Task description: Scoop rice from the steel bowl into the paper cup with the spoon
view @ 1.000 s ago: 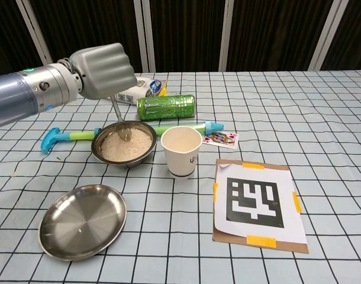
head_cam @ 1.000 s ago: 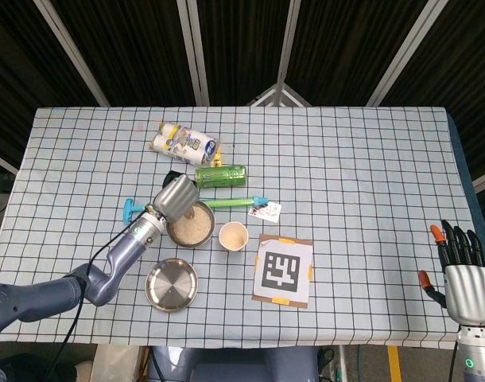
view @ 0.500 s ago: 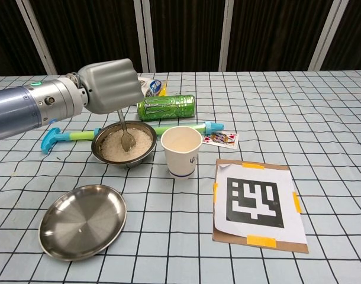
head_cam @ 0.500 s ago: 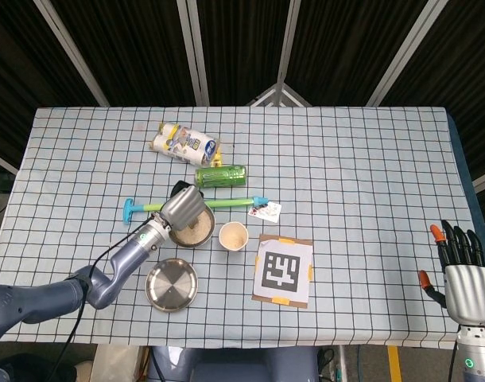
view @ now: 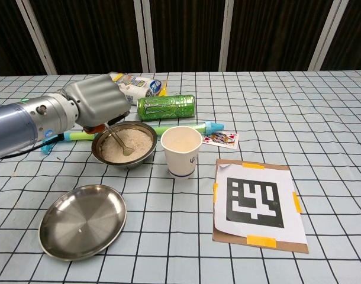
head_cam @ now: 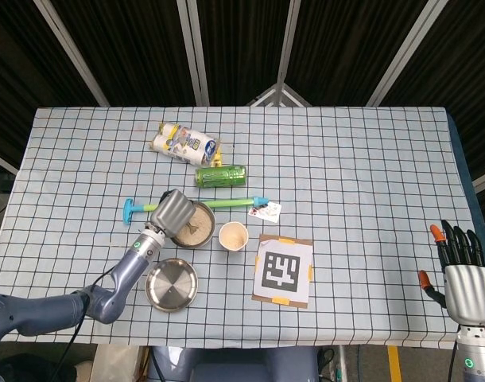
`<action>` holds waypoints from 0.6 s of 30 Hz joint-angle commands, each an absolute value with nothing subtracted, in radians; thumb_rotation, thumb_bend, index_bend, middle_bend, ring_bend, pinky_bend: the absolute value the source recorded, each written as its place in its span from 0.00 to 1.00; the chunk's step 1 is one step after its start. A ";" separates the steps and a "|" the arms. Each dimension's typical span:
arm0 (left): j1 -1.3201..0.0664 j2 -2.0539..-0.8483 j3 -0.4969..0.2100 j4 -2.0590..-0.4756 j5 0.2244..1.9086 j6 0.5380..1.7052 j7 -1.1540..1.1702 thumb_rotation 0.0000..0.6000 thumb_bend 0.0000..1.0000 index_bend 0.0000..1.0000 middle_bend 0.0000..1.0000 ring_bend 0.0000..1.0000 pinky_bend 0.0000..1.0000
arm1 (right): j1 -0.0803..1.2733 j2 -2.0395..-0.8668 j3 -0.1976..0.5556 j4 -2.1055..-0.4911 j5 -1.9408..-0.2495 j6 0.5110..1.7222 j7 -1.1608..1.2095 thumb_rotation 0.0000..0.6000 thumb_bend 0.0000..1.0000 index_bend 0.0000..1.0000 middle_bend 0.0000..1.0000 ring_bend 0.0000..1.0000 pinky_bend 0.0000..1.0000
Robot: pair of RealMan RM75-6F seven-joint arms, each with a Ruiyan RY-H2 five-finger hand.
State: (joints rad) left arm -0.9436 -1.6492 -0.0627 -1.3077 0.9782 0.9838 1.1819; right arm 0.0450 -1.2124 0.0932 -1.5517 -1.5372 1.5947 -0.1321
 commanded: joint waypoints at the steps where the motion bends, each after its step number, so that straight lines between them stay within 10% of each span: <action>1: -0.926 -1.644 -0.081 -1.337 0.935 1.006 1.190 1.00 0.48 0.58 0.99 1.00 1.00 | 0.045 -1.213 0.093 -1.552 -1.537 1.595 -0.133 1.00 0.38 0.00 0.00 0.00 0.00; 18: -0.891 -1.584 -0.124 -1.431 0.807 1.051 1.100 1.00 0.48 0.58 0.99 1.00 1.00 | 0.045 -1.214 0.094 -1.552 -1.537 1.595 -0.136 1.00 0.38 0.00 0.00 0.00 0.00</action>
State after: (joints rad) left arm -0.8939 -1.5874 -0.1234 -1.4266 0.8101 1.0486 1.1048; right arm 0.0447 -1.2136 0.0944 -1.5516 -1.5367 1.5953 -0.1355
